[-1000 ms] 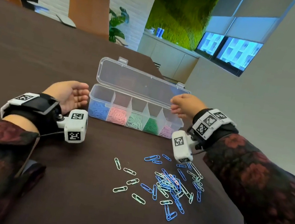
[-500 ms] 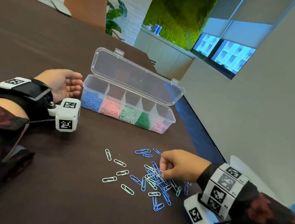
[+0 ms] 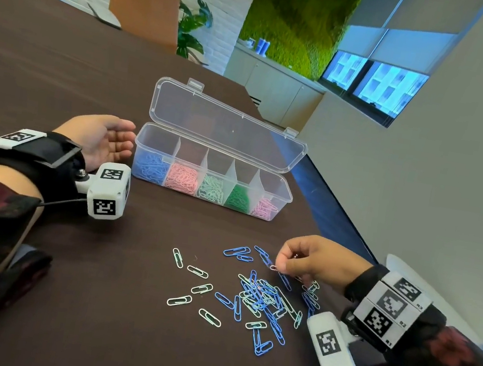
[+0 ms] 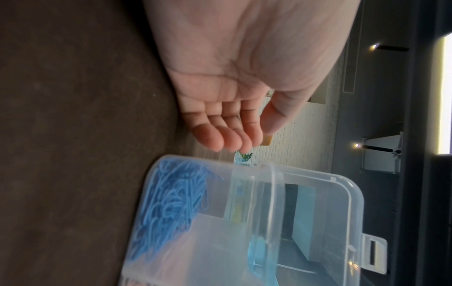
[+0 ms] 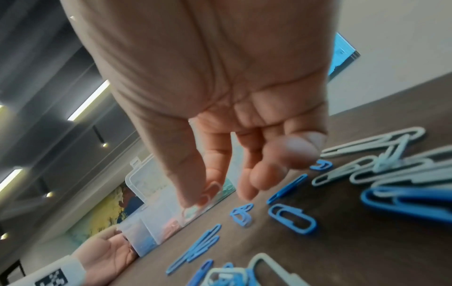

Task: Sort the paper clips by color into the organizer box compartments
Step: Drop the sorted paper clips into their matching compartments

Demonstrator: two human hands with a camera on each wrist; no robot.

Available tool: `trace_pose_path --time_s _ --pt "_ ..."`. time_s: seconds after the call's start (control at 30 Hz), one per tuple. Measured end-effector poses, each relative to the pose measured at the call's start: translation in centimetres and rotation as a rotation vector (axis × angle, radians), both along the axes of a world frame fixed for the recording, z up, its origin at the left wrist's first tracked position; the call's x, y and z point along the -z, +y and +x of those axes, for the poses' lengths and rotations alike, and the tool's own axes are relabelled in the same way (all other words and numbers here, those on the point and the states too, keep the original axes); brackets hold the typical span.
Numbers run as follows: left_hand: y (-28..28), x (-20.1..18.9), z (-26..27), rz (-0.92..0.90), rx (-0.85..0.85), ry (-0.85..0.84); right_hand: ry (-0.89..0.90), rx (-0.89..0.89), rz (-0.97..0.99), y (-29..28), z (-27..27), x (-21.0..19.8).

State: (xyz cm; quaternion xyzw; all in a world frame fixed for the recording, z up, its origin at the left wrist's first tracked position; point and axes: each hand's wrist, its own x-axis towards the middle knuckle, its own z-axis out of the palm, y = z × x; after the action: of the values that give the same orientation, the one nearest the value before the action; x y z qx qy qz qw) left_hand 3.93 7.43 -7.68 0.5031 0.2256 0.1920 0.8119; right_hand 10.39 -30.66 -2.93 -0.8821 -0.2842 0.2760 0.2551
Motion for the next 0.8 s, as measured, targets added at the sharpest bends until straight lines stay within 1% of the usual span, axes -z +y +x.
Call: trace_pose_path --time_s 0.07,0.13,0.27,0.3,0.37,0.43,0.47,0.57,0.6,0.67,0.8 --pt "0.0 0.0 0.0 0.002 0.001 0.001 0.041 0.043 0.057 -0.1 0.1 0.0" --pt "-0.1 0.0 0.0 0.004 0.006 0.001 0.124 0.101 0.147 0.1 0.0 0.1" --pt "-0.1 -0.1 -0.1 0.011 0.003 0.0 0.451 0.237 0.414 0.9 -0.5 0.5" --pt "-0.1 -0.1 -0.1 0.012 0.003 -0.001 0.511 0.259 0.449 1.1 -0.7 0.6" --pt "-0.1 -0.1 -0.1 0.01 0.003 -0.004 0.555 0.275 0.447 1.5 -0.9 0.6" --pt "-0.1 0.0 0.0 0.006 0.005 -0.004 0.501 0.242 0.352 1.9 -1.2 0.4" --pt "-0.1 0.0 -0.1 0.003 0.005 -0.004 0.426 0.197 0.258 2.0 -1.4 0.4" --pt "-0.1 0.0 0.0 -0.002 -0.001 -0.01 0.023 -0.046 -0.164 2.4 -2.2 -0.1" --pt "-0.1 -0.1 0.0 -0.001 -0.004 -0.012 -0.096 -0.121 -0.263 2.5 -2.3 -0.1" --pt "-0.2 -0.1 -0.1 -0.001 -0.006 -0.016 -0.234 -0.19 -0.363 2.9 -2.5 0.1" --pt "-0.3 -0.2 -0.2 -0.007 -0.003 -0.019 -0.285 -0.207 -0.416 3.2 -2.7 0.2"
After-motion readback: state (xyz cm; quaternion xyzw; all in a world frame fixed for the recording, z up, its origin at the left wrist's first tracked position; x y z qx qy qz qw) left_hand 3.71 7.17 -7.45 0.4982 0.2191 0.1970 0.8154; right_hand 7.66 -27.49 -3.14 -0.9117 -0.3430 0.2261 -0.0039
